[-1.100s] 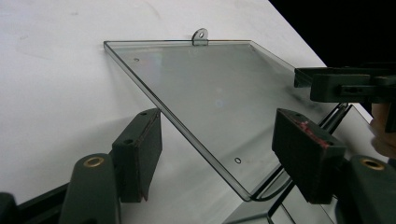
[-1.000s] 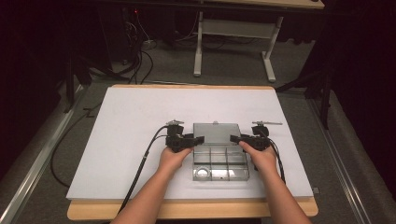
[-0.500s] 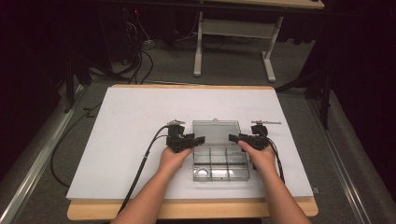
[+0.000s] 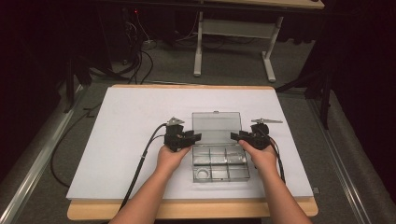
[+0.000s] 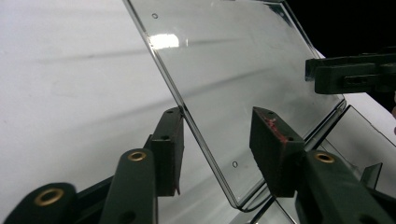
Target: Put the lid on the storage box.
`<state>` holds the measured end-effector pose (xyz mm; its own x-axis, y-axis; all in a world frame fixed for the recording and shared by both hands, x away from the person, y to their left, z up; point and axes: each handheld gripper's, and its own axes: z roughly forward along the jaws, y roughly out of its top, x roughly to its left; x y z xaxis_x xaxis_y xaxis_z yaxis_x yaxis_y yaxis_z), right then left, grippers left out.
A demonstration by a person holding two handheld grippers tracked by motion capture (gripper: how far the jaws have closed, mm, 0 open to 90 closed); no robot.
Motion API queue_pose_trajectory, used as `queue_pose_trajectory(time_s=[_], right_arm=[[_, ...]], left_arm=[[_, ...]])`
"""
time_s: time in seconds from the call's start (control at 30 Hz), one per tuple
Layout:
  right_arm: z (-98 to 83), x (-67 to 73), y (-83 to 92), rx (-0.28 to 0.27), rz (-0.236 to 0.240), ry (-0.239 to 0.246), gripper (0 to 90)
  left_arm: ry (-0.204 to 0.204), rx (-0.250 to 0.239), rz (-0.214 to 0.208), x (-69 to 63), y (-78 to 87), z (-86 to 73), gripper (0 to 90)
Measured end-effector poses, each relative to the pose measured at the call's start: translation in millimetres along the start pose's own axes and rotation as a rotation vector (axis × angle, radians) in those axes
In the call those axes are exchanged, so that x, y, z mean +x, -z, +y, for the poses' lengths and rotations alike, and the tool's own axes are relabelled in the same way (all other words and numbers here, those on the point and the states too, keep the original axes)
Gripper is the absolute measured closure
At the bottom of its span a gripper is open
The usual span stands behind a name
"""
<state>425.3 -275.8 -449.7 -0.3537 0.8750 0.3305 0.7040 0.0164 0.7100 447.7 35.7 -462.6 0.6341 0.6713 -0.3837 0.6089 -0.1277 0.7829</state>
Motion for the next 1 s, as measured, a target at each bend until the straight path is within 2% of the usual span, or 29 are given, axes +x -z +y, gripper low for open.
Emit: queue_pose_trajectory(time_s=[0.13, 0.17, 0.2, 0.23, 0.5, 0.7, 1.0], right_arm=[[-0.8, 2.6, 6.6, -0.025, -0.014, 0.021, 56.2], [-1.3, 2.8, 8.7, -0.037, -0.015, 0.024, 58.5], [-1.7, 3.0, 11.1, -0.044, -0.015, 0.025, 60.4], [-2.0, 3.3, 13.3, -0.051, -0.014, 0.025, 62.2], [-3.5, 10.4, 24.3, -0.072, -0.048, 0.074, 68.5], [-6.6, 15.2, 31.3, -0.089, -0.060, 0.111, 68.9], [-10.7, 24.3, 37.1, -0.094, -0.083, 0.156, 68.3]], left_arm=[[-0.021, -0.022, 0.017, -4.9, 4.8, 1.8, 61.1], [0.070, -0.114, 0.018, -13.4, 0.5, 1.5, 62.8], [-0.039, -0.036, 0.025, -7.8, 8.6, 2.8, 64.6], [-0.048, -0.040, 0.030, -9.1, 10.5, 3.4, 66.2], [-0.088, -0.068, 0.054, -17.2, 19.5, 3.6, 74.4], [-0.122, -0.090, 0.065, -23.2, 25.9, 1.1, 77.7], [-0.126, -0.108, 0.063, -26.8, 32.6, -4.3, 78.3]])
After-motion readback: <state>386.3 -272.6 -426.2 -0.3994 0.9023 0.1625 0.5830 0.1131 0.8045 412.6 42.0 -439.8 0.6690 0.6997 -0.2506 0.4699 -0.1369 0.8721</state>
